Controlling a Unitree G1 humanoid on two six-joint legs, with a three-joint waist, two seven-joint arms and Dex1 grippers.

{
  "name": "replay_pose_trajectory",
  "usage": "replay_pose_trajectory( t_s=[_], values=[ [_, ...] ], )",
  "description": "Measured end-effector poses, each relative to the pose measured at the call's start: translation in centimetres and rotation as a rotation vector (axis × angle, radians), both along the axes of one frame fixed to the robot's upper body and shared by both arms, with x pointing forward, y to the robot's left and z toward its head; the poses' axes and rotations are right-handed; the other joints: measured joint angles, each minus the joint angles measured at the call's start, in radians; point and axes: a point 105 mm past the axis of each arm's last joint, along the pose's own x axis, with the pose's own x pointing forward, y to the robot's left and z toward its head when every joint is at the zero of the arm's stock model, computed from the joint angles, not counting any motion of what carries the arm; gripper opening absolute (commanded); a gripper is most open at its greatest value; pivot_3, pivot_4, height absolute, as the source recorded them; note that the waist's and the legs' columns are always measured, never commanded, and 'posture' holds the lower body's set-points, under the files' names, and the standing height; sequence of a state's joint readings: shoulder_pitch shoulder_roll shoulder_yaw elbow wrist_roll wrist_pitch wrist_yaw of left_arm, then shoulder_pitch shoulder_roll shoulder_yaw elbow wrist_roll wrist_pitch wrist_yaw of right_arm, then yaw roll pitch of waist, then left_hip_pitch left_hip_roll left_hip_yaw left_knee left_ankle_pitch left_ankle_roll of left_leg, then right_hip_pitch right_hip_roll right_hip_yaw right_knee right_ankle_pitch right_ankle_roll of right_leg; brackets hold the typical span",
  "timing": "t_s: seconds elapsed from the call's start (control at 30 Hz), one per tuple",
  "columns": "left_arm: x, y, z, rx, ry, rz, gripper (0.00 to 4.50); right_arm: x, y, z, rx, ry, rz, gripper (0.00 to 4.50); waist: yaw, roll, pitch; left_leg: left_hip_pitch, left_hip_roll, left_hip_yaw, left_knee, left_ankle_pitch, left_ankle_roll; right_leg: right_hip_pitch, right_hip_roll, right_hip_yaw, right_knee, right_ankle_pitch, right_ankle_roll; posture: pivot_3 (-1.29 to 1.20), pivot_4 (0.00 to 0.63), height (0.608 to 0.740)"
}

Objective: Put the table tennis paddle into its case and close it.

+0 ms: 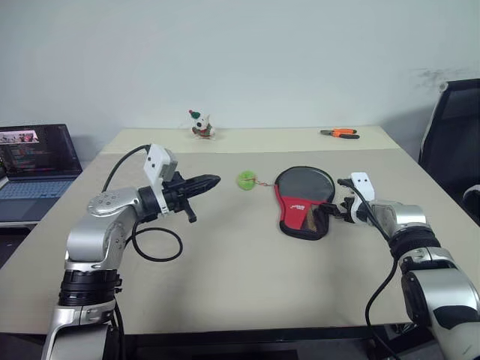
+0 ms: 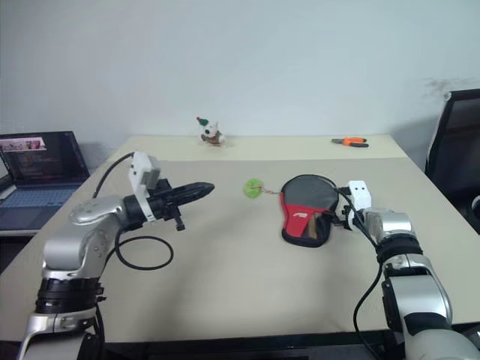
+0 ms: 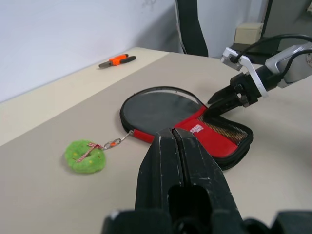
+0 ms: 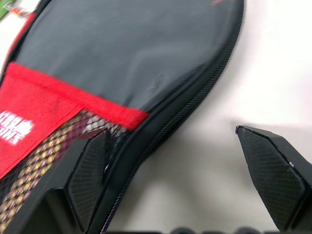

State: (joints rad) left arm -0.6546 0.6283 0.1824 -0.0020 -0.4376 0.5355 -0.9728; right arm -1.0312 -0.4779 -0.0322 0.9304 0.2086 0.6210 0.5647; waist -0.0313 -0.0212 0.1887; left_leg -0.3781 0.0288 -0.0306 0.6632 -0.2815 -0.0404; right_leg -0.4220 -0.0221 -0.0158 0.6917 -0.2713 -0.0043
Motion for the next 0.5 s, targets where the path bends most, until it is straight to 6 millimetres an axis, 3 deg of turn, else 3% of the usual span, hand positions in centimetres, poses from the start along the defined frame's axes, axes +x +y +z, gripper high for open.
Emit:
replay_pose_trajectory(
  t_s=[0.37, 0.5],
  values=[
    [-0.1, 0.6, 0.4, 0.001, -0.004, 0.015, 0.02, 0.3, 1.7, -0.6, -0.041, 0.013, 0.065, 4.5, -0.004, 0.0, 0.0, 0.005, 0.0, 0.005, 0.0, 0.0, 0.0, 0.001, 0.001, 0.005, 0.004, 0.0, 0.0, 0.0, 0.15, 0.74],
    [-0.1, 0.7, 0.5, 0.001, -0.005, 0.021, 0.0, 0.5, 2.7, -1.0, -0.049, 0.019, 0.088, 3.25, -0.01, -0.001, 0.0, 0.009, 0.0, 0.006, -0.001, 0.0, 0.0, 0.003, 0.001, 0.006, 0.005, 0.0, 0.0, 0.0, 0.15, 0.74]
  ],
)
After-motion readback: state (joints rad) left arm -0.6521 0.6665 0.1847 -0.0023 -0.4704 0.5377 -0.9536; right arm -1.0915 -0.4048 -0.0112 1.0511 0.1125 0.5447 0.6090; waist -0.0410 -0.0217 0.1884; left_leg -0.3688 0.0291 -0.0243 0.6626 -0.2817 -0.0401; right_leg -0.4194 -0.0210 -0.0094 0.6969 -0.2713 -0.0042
